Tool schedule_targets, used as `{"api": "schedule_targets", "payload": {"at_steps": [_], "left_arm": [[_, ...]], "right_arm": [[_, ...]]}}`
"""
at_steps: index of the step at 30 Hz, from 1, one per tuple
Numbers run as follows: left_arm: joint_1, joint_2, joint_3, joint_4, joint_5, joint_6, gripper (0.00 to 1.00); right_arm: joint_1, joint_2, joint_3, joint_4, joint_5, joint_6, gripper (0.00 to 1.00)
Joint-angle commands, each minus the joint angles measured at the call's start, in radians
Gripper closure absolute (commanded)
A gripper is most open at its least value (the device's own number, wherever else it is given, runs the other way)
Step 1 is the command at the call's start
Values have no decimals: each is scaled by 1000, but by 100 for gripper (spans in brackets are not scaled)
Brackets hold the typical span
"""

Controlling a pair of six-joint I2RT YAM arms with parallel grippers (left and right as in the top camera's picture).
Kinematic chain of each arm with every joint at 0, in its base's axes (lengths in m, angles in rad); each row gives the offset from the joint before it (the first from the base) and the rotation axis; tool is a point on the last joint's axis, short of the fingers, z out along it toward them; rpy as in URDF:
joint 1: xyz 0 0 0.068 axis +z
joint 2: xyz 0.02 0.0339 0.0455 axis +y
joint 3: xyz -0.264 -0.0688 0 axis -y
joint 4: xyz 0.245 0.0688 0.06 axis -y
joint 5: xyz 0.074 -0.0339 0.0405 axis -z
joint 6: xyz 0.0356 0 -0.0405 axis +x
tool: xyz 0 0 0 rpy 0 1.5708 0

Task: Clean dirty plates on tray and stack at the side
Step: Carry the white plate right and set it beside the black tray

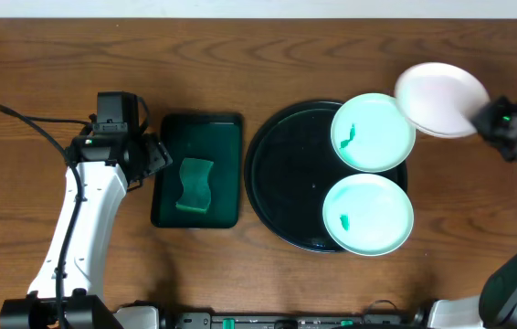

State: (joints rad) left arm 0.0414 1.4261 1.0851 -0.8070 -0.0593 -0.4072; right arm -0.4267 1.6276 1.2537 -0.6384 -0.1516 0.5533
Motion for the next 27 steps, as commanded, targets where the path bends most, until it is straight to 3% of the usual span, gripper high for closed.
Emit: {"api": "schedule_targets", "payload": {"at_steps": [1,6,23,27], "left_arm": [[2,-2,13,-3,-13,-1,18],[2,-2,13,-3,-13,-1,18],[2,-2,13,-3,-13,-1,18],[2,-2,13,-3,-13,-1,18]], "right_arm": [[-78,-31,6,-31,58,14,99],[-110,-23,-14,-80,294,14,99],[-96,-18,-296,127,255,19,99],[-96,-18,-296,126,236,16,92]]}}
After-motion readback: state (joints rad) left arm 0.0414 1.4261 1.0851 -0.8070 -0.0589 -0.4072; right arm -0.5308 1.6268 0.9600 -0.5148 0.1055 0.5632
